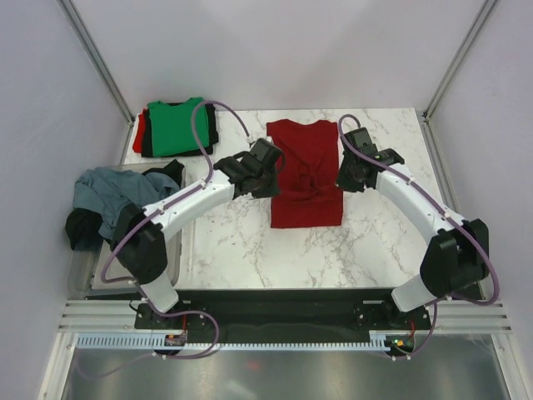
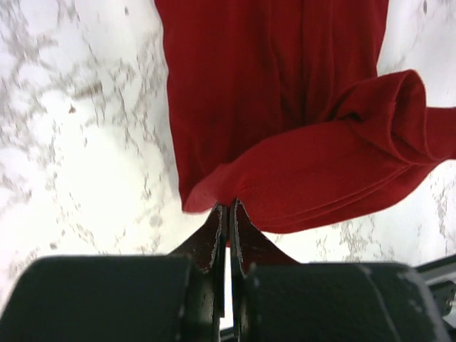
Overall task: Fold and stack the t-shirts
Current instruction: Fold the tshirt
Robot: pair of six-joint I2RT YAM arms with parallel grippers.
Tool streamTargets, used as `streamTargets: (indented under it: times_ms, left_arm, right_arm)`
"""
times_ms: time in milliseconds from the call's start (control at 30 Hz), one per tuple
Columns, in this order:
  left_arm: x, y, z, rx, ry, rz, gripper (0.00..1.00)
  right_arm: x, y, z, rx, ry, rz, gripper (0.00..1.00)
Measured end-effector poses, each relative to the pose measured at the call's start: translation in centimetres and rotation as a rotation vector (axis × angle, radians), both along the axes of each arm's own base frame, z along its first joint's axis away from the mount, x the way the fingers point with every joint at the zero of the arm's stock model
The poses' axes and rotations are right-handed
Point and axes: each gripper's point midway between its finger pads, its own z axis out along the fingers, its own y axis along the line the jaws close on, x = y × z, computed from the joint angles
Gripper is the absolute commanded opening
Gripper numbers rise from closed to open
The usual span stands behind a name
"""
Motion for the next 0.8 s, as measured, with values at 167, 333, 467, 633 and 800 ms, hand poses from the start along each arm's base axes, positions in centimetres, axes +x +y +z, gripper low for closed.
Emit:
streamTargets:
  times_ms: [167, 333, 467, 633, 800]
  left_arm:
    - [3.9, -0.1, -0.5, 0.000, 0.003, 0.001, 0.02]
    - [6.0, 0.2, -2.6, 0.013, 0.044, -0.002, 0.02]
    - [7.1, 0.2, -4.3, 0.025, 0.075, -0.008, 0.02]
    - [8.2, 0.5, -6.2, 0.041, 0.106, -0.007, 0.02]
    - [10.0, 0.5, -8.0, 0.045, 0.132, -0.002, 0.14]
  right_arm:
    - [3.1, -0.9, -1.0, -0.009, 0.008, -0.015, 0.00]
    - [5.1, -1.0, -2.5, -0.010, 0.029, -0.004, 0.00]
    - [6.2, -0.6, -4.1, -0.009, 0.053, 0.012, 0.00]
    - [7.3, -0.4, -5.9, -0.010, 0.079, 0.021, 0.00]
    - [8.9, -0.4, -7.7, -0.012, 0.102, 0.010, 0.16]
